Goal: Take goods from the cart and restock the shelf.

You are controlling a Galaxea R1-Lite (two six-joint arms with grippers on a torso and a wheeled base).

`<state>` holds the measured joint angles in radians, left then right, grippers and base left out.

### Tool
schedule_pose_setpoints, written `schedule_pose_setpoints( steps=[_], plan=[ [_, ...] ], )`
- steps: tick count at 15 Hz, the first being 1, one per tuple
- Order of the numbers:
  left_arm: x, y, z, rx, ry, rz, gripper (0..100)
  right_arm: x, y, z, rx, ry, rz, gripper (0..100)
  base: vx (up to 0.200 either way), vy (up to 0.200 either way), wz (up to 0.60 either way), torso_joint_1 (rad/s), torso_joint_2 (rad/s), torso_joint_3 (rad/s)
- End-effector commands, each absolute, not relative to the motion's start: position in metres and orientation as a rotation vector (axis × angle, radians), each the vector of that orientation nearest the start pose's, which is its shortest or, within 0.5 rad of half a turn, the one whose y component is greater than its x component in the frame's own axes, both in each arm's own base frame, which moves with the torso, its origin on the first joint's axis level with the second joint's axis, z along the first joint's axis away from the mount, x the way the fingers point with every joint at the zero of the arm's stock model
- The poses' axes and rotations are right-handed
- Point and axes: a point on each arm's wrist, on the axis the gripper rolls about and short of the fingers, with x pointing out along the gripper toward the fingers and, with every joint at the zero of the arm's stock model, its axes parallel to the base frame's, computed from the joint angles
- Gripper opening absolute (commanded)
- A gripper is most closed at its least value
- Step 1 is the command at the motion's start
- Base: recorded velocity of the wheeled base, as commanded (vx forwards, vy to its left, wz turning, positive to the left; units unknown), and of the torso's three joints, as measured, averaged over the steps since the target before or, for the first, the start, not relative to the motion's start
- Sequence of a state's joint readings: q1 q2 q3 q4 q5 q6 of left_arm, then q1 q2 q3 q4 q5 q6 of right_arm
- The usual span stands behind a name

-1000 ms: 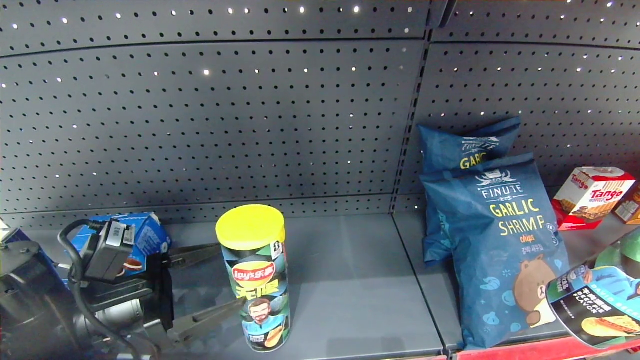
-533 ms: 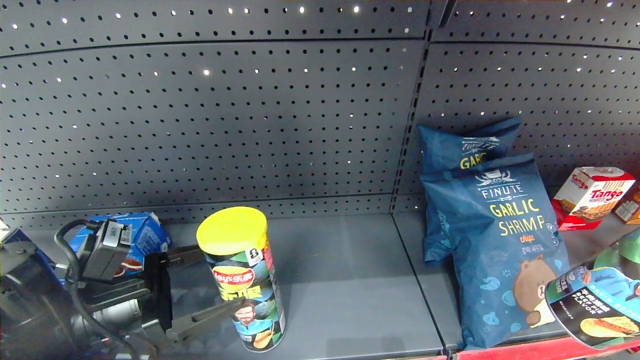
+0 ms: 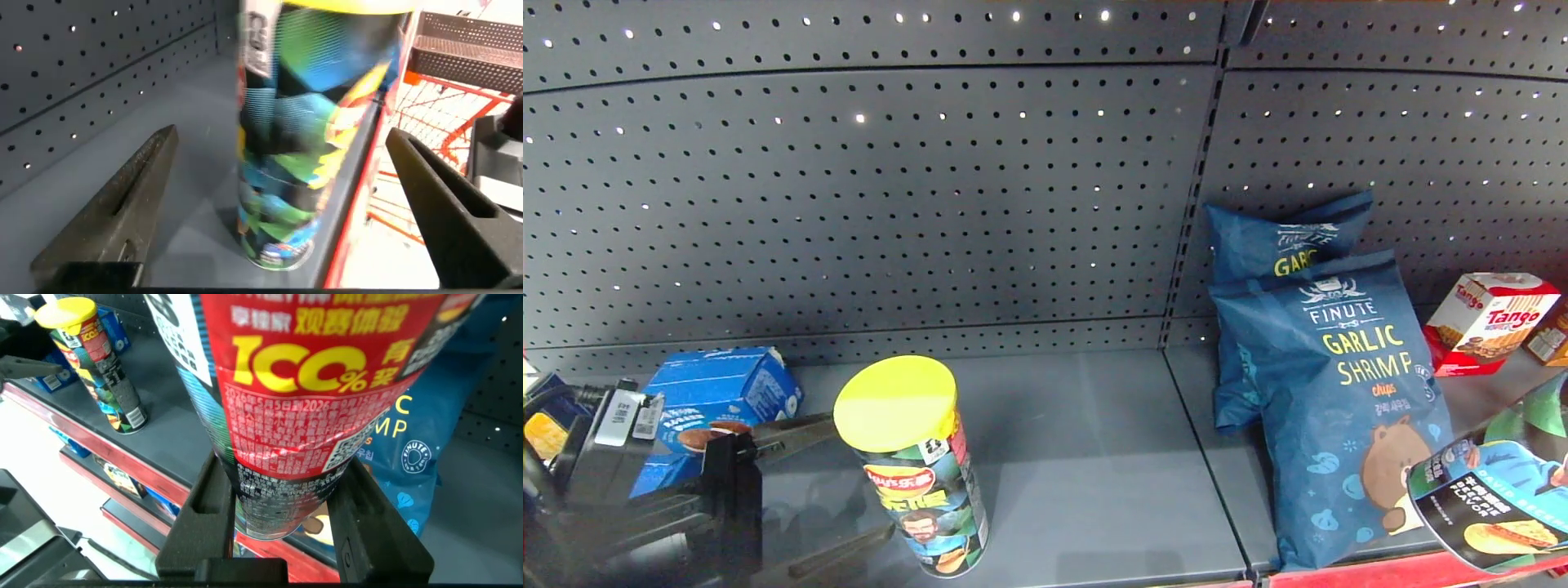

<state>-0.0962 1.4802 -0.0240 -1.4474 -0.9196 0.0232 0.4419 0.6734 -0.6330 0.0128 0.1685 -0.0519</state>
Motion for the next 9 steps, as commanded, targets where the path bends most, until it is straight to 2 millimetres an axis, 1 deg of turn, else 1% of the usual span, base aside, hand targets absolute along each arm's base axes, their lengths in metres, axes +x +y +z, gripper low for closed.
schedule_pose_setpoints(
  steps=[1,3,5,6,9],
  plan=[
    [0.147,-0.032,0.139,0.033,-0.044,-1.015,100,0.039,0.023,0.25,-0.052,0.042,0.612,0,0.0,0.0,0.0,0.0,0.0,0.0],
    [0.14,-0.031,0.145,0.023,-0.064,-1.015,100,0.039,0.022,0.25,-0.04,0.041,0.613,0,0.0,0.0,0.0,0.0,0.0,0.0],
    [0.131,-0.028,0.155,0.003,-0.102,-0.999,100,0.039,0.022,0.248,-0.04,0.047,0.613,0,0.0,0.0,0.0,0.0,0.0,0.0],
    [0.125,-0.022,0.165,-0.009,-0.141,-0.958,100,0.038,0.022,0.247,-0.04,0.047,0.613,0,0.0,0.0,0.0,0.0,0.0,0.0],
    [0.107,-0.012,0.178,-0.007,-0.21,-0.874,100,0.038,0.022,0.247,-0.04,0.047,0.613,0,0.0,0.0,0.0,0.0,0.0,0.0]
  ],
)
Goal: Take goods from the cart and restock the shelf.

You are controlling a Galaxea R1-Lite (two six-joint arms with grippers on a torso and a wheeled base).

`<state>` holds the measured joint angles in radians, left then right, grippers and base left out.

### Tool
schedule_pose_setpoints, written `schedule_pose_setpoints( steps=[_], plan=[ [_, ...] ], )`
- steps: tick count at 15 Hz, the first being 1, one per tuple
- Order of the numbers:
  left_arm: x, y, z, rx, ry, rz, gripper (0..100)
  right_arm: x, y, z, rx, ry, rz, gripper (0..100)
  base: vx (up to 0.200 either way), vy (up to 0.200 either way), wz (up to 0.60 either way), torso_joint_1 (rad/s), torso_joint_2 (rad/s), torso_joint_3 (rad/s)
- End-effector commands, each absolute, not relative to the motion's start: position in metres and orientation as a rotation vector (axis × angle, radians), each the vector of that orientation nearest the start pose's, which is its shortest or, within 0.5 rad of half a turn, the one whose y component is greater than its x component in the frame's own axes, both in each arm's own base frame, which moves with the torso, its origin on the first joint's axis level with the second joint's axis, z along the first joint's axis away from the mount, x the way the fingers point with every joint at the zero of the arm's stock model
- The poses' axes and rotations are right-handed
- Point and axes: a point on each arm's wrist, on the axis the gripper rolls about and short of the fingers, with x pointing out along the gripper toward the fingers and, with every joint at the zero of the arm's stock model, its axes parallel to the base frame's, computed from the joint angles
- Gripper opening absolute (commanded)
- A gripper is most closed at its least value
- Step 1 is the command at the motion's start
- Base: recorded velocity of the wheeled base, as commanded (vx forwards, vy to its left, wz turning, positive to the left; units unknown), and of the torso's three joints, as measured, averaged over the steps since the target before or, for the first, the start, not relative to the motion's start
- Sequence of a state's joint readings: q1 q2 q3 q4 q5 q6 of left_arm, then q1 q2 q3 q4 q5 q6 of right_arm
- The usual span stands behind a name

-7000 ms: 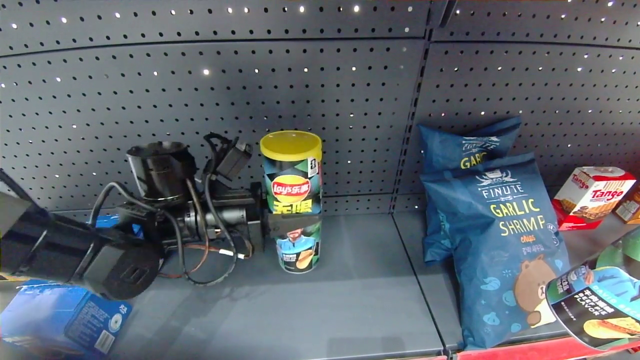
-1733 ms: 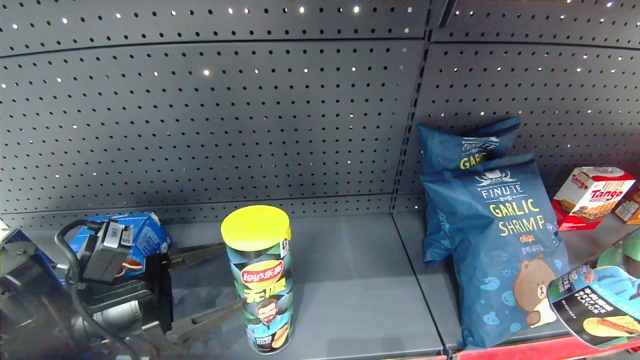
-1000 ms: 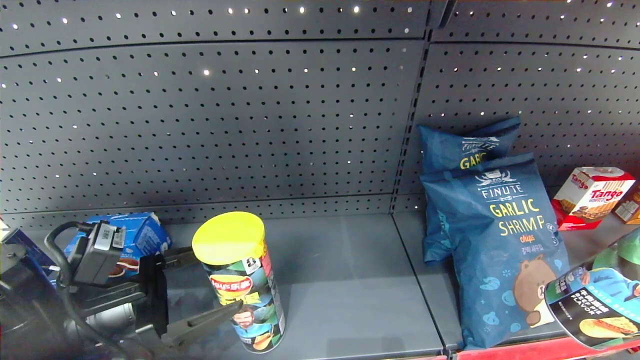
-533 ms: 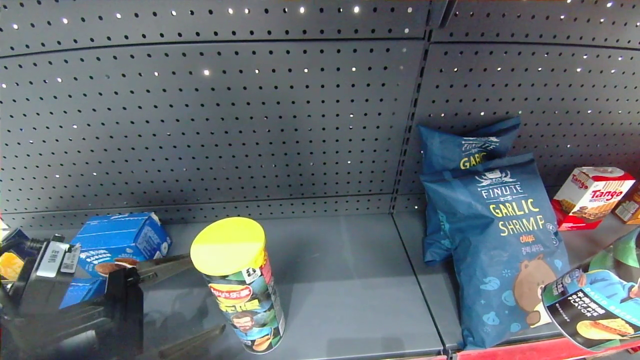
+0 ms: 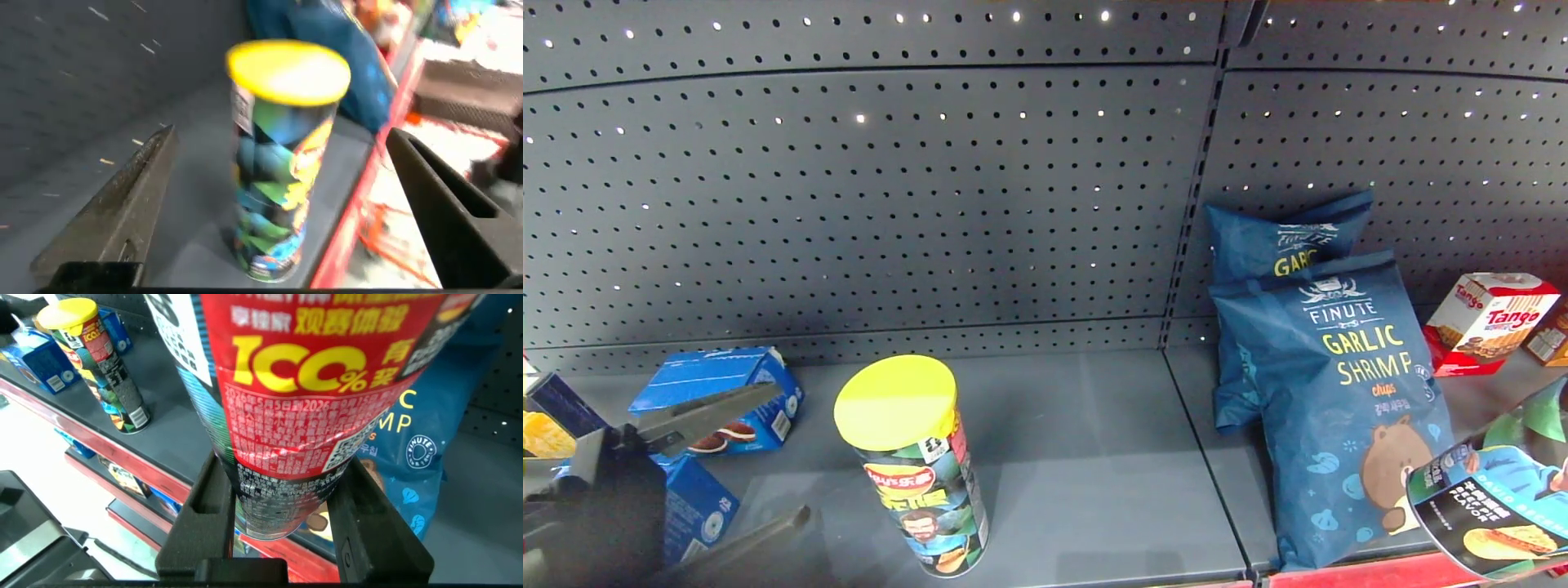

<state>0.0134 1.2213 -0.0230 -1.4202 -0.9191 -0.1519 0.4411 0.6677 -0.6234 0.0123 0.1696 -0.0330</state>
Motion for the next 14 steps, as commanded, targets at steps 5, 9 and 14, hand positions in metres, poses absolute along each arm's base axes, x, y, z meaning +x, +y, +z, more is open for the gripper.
schedule_pose_setpoints(
  steps=[5,9,14],
  plan=[
    [0.071,-0.005,0.18,-0.031,-0.174,-0.749,100,0.04,0.023,0.248,-0.04,0.031,0.61,0,0.0,0.0,0.0,0.0,0.0,0.0],
    [0.049,-0.004,0.185,-0.047,-0.171,-0.578,100,0.043,0.024,0.249,-0.041,0.026,0.613,0,0.0,0.0,0.0,0.0,0.0,0.0],
    [0.015,-0.01,0.172,-0.116,-0.212,-0.391,100,0.041,0.024,0.249,-0.041,0.005,0.606,0,0.0,0.0,0.0,0.0,0.0,0.0]
  ],
)
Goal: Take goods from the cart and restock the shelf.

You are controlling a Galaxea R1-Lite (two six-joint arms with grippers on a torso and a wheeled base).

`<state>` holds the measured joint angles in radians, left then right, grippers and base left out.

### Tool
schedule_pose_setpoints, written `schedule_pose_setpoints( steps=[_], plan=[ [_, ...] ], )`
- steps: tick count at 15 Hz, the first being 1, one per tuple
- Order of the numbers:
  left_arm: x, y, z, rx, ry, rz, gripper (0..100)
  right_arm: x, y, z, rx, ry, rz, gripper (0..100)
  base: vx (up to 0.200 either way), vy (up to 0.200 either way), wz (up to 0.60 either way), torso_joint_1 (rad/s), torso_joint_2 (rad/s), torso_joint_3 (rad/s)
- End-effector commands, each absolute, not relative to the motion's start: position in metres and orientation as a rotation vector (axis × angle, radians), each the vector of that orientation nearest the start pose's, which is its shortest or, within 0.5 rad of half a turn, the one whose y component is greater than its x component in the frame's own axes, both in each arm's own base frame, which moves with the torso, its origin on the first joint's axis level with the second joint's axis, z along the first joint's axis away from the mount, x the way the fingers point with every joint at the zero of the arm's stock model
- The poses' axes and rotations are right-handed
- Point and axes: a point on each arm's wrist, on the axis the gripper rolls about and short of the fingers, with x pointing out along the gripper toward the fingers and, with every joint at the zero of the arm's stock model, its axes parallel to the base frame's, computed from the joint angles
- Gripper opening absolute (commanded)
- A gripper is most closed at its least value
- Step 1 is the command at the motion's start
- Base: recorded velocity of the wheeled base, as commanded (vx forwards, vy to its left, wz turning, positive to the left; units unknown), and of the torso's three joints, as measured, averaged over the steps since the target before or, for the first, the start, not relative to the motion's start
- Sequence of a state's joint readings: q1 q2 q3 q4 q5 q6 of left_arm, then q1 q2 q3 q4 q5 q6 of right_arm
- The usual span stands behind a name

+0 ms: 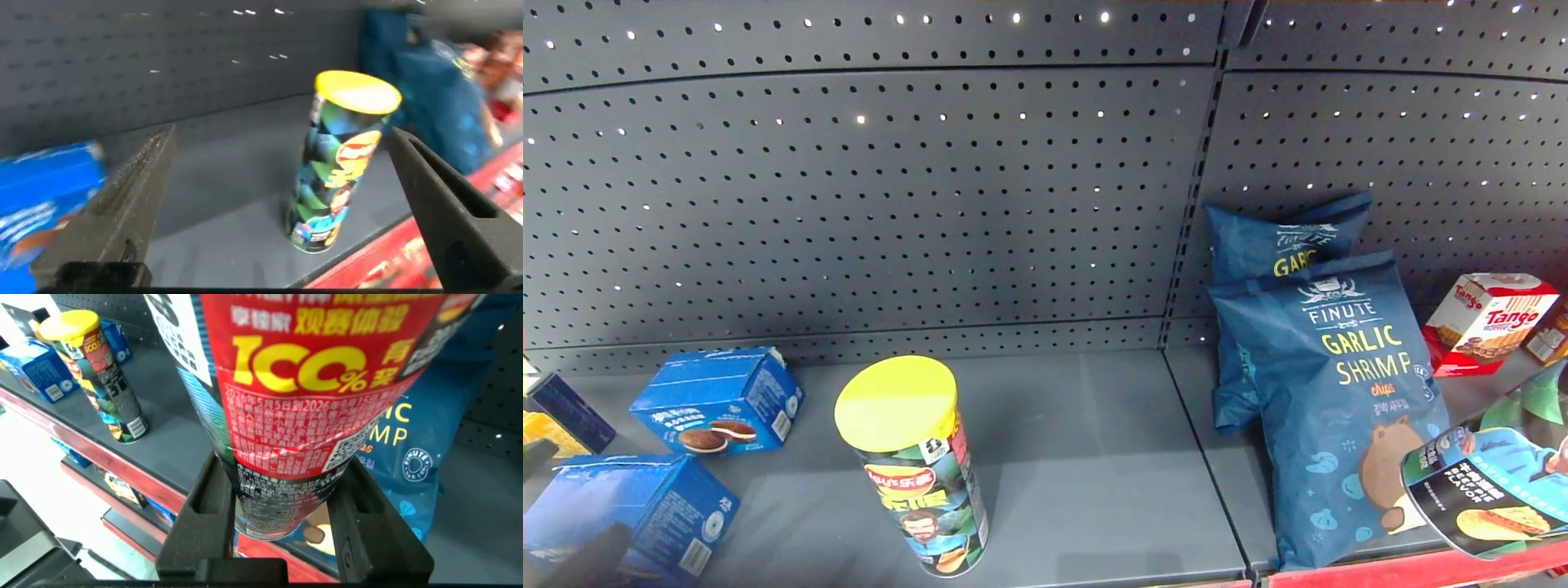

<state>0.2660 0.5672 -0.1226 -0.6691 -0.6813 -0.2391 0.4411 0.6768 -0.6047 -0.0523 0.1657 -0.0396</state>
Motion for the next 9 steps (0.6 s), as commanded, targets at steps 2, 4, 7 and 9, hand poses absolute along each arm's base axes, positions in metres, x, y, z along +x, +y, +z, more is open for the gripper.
schedule_pose_setpoints(
  steps=[2,4,7,9],
  plan=[
    [0.001,-0.012,0.159,-0.14,-0.199,-0.314,100,0.041,0.023,0.249,-0.041,0.003,0.606,0,0.0,0.0,0.0,0.0,0.0,0.0],
    [-0.015,-0.016,0.146,-0.15,-0.185,-0.291,100,0.041,0.023,0.249,-0.041,0.003,0.606,0,0.0,0.0,0.0,0.0,0.0,0.0],
    [-0.031,-0.02,0.132,-0.15,-0.183,-0.219,100,0.04,0.023,0.249,-0.04,0.0,0.603,0,0.0,0.0,0.0,0.0,0.0,0.0],
    [-0.031,-0.023,0.128,-0.137,-0.183,-0.125,100,0.041,0.022,0.249,-0.039,-0.007,0.583,0,0.0,0.0,0.0,0.0,0.0,0.0]
  ],
)
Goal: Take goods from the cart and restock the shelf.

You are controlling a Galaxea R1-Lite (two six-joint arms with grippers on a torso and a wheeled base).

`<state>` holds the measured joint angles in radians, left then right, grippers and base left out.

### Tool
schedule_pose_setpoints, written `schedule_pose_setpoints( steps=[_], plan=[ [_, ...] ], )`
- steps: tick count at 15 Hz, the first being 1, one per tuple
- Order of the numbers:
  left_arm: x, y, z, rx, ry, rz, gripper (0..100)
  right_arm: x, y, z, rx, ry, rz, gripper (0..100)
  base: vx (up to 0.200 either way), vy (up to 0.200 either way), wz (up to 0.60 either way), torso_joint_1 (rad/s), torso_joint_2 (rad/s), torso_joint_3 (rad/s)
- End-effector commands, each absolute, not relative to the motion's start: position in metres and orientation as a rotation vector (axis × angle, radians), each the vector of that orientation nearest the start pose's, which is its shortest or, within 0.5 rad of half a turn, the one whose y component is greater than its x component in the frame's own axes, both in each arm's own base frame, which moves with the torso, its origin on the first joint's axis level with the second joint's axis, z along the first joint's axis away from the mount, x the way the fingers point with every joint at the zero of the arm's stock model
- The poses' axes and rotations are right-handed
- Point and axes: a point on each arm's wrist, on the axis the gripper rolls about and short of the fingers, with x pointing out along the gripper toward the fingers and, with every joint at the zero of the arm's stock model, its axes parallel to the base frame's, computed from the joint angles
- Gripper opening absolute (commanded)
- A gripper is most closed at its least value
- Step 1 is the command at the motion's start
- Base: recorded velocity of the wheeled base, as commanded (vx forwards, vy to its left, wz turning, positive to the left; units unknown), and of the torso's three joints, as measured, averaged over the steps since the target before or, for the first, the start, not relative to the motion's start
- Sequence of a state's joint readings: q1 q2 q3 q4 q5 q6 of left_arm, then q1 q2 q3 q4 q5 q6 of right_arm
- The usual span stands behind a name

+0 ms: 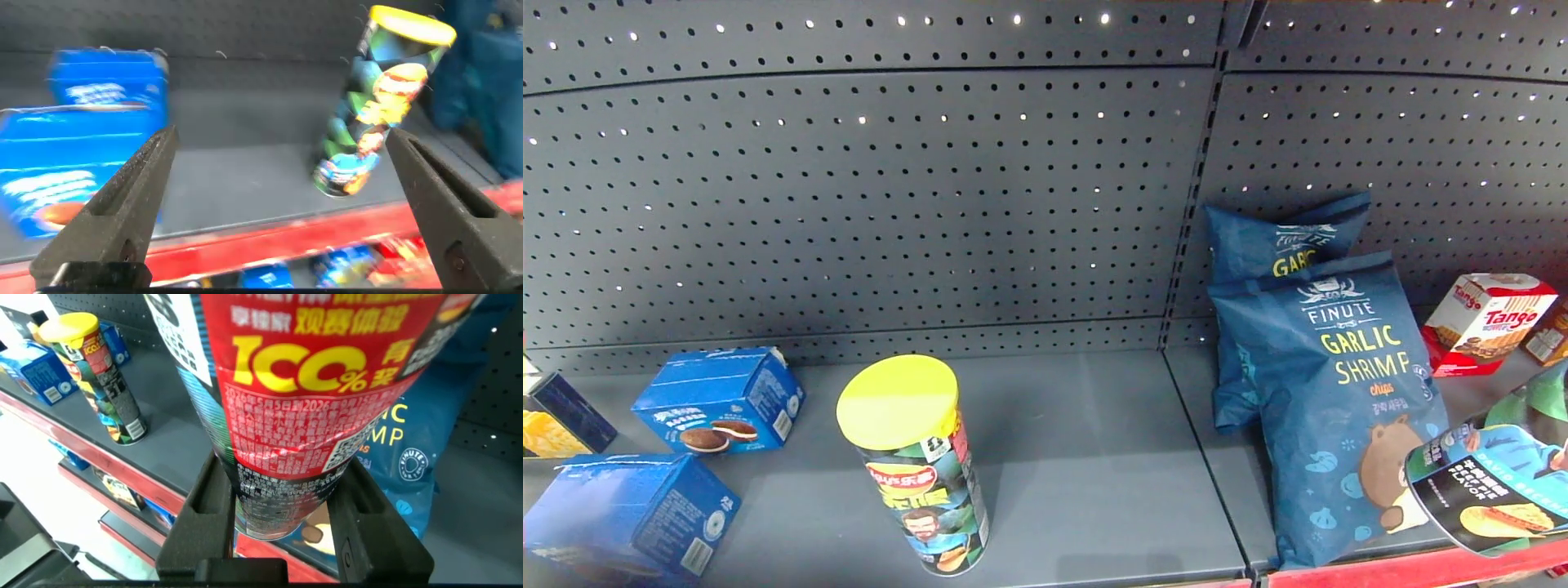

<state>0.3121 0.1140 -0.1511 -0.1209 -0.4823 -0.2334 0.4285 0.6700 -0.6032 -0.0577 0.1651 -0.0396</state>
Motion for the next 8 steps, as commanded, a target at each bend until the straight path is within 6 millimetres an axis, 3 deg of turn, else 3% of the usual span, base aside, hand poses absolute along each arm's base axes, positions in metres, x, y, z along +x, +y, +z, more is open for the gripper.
schedule_pose_setpoints(
  steps=[1,6,8],
  plan=[
    [-0.03,-0.026,0.122,-0.123,-0.158,-0.048,100,0.041,0.022,0.249,-0.039,-0.01,0.578,0,0.0,0.0,0.0,0.0,0.0,0.0],
    [-0.025,-0.021,0.095,-0.088,-0.044,0.159,100,0.037,0.019,0.246,-0.038,-0.02,0.543,0,0.0,0.0,0.0,0.0,0.0,0.0],
    [-0.023,-0.015,0.084,-0.039,-0.003,0.331,100,0.035,0.017,0.246,-0.038,-0.025,0.533,0,0.0,0.0,0.0,0.0,0.0,0.0]
  ],
)
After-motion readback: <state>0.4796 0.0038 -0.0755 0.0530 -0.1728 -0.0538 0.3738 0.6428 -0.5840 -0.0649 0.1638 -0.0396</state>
